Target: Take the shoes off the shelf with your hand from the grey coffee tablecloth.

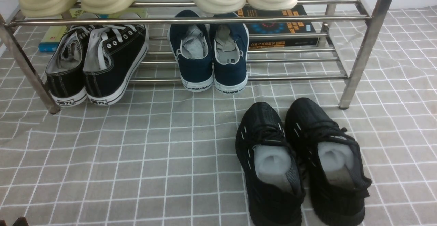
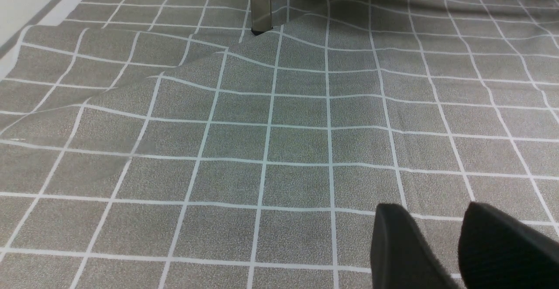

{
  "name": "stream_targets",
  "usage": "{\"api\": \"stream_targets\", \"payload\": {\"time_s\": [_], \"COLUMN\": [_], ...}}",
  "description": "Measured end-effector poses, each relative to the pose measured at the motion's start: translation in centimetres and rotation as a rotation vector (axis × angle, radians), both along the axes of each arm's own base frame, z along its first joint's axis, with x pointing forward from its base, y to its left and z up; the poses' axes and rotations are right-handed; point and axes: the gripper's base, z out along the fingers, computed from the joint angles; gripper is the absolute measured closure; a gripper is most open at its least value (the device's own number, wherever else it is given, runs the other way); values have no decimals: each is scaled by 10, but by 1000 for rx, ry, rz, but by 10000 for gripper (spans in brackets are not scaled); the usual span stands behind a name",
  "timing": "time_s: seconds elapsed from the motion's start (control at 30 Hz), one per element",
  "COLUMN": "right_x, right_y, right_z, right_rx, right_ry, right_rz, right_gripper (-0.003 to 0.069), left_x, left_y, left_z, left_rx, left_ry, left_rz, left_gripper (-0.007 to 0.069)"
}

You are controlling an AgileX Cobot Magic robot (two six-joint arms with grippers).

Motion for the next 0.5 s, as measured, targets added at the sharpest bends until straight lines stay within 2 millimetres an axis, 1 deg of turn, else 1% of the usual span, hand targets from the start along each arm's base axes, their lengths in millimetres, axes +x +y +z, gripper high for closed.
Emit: {"api": "stream_targets", "payload": {"time_s": [0.5], "right_x": [0], "right_y": [0], "right_z": [0], "right_rx": [0], "right_ry": [-1], "right_rz": [0], "right_gripper": [578], "left_x": [0], "left_y": [0], "left_z": [0], "left_rx": [0], "left_ry": [-1], "left_rz": [0], "left_gripper": [385]}}
